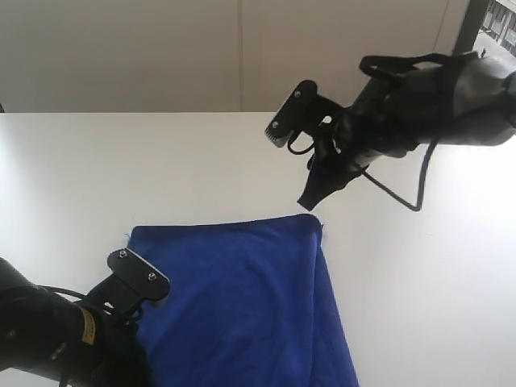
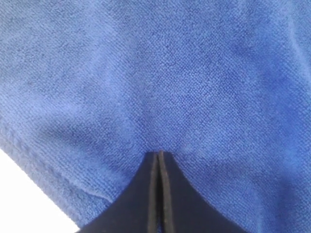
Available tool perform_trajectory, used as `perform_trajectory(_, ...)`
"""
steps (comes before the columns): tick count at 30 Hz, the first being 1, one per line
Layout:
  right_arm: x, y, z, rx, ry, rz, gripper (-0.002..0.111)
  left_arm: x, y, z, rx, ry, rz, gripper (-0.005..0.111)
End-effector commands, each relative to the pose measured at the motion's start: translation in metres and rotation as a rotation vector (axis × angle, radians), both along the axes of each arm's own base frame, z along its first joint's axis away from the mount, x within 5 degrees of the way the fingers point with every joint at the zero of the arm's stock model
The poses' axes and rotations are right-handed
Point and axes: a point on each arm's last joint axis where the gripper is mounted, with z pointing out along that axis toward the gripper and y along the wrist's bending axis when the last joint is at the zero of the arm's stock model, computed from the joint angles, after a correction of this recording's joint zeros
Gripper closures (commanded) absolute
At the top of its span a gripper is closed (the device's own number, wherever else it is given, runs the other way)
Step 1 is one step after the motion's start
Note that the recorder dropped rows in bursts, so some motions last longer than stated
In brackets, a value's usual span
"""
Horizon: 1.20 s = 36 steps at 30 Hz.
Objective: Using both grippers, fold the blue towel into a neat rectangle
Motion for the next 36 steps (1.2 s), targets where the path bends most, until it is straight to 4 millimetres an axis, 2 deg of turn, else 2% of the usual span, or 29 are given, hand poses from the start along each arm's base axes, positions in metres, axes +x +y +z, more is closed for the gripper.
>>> perform_trajectory(1, -0.015, -0.011, 0.025, 0.069, 0.036, -0.144, 0.075, 0.003, -0.003, 0.019, -0.047, -0.044, -0.005, 0.107)
perform_trajectory(6, -0.035, -0.007, 0.036, 0.172, 0.165, -0.141, 0.075, 0.003, -0.002, 0.066, -0.100, -0.146, -0.080, 0.107)
perform_trajectory(7, -0.042, 0.000, 0.036, 0.241, 0.244, -0.118, 0.075, 0.000, 0.005, 0.082, -0.111, -0.151, -0.069, 0.107)
perform_trajectory(10, -0.057, 0.018, 0.030, 0.388, 0.402, -0.002, 0.075, -0.008, 0.026, 0.095, -0.105, -0.064, 0.060, 0.107)
perform_trajectory(12, -0.064, 0.027, 0.023, 0.469, 0.457, 0.074, 0.075, -0.013, 0.035, 0.092, -0.101, 0.009, 0.167, 0.107)
perform_trajectory(15, -0.072, 0.034, 0.010, 0.555, 0.509, 0.116, 0.076, -0.021, 0.040, 0.077, -0.105, 0.071, 0.240, 0.105)
perform_trajectory(17, -0.078, 0.035, -0.010, 0.575, 0.576, 0.116, 0.081, -0.026, 0.038, 0.063, -0.179, 0.122, 0.317, 0.094)
perform_trajectory(18, -0.082, 0.035, -0.023, 0.562, 0.617, 0.114, 0.085, -0.027, 0.037, 0.055, -0.245, 0.139, 0.380, 0.083)
perform_trajectory(21, -0.095, 0.042, -0.044, 0.521, 0.673, 0.144, 0.091, -0.026, 0.035, 0.042, -0.315, 0.175, 0.487, 0.062)
perform_trajectory(29, -0.100, 0.042, -0.064, 0.485, 0.588, 0.098, 0.102, -0.017, 0.029, 0.019, -0.256, 0.219, 0.540, 0.061)
perform_trajectory(36, -0.100, 0.041, -0.064, 0.484, 0.584, 0.097, 0.102, -0.014, 0.028, 0.010, -0.221, 0.231, 0.540, 0.061)
